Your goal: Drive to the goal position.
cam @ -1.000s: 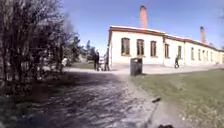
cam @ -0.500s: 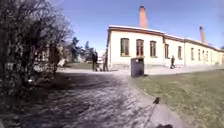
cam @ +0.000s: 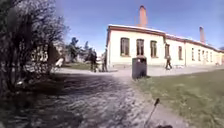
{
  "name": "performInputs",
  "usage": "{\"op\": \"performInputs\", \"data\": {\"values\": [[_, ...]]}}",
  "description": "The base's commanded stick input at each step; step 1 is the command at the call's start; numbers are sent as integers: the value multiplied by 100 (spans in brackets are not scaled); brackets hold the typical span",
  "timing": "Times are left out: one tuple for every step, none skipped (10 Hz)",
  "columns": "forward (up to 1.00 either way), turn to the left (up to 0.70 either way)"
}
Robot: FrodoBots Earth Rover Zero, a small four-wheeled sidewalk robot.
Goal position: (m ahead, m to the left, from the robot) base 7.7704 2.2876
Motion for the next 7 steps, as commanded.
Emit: {"op": "performInputs", "data": {"values": [[85, 0], [85, 0], [85, 0], [85, 0], [85, 0], [85, 0], [85, 0]]}}
